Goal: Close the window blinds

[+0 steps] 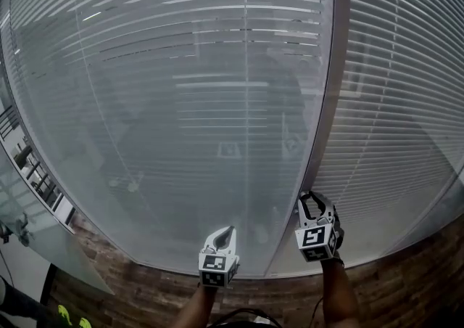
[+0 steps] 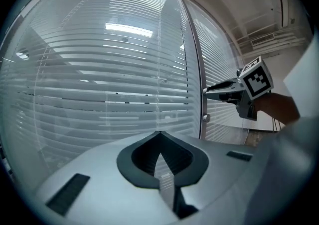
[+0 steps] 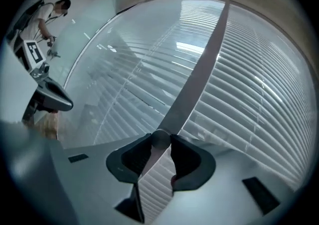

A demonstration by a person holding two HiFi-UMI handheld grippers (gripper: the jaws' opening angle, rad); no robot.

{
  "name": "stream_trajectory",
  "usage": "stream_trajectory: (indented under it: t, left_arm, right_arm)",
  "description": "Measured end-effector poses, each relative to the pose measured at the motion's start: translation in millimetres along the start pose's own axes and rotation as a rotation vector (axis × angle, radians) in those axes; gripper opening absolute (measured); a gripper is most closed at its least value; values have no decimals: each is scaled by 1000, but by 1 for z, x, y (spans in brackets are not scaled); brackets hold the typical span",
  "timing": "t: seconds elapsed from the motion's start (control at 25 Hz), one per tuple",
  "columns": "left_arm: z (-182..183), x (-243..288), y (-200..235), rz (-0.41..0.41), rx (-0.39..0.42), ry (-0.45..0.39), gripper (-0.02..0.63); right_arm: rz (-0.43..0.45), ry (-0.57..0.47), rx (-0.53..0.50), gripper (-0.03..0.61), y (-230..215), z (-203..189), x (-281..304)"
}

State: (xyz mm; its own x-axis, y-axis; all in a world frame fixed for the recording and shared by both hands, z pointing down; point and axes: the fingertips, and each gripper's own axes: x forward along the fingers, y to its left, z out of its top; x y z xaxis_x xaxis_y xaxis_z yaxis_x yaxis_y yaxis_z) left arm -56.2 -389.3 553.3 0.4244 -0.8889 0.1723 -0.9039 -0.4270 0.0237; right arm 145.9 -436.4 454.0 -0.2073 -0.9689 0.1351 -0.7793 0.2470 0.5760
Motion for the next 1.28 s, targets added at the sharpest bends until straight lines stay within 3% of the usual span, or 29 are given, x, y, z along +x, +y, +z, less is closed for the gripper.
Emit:
stream_trajectory:
  t: [0.12, 0.44, 0.72, 0.84, 1.0, 1.08, 1.28]
  left_arm:
    - [0, 1, 1, -3, -3, 1, -6]
    - [8, 1, -2, -10, 4, -18, -6]
    - [12, -1, 1, -9, 7, -24, -6]
    - [14, -5, -1, -3, 1, -28, -6]
    - [7, -7, 1, -12, 3, -13, -6]
    - [8, -8, 1, -14, 3, -15, -6]
    - [8, -11, 2, -4, -1, -14, -6]
  right_arm:
    - [-5, 45, -220, 127, 3, 2, 0]
    - [-79, 140, -1027, 127, 12, -2, 2]
    - [-40, 176, -1329, 129, 19, -8, 3]
    - [-63, 156, -1327, 127, 18, -7, 2]
    - [-86, 124, -1183, 129, 16, -4, 5]
    - [-90, 80, -1025, 129, 17, 0, 5]
    - [-115, -4, -501, 164, 16, 4, -1]
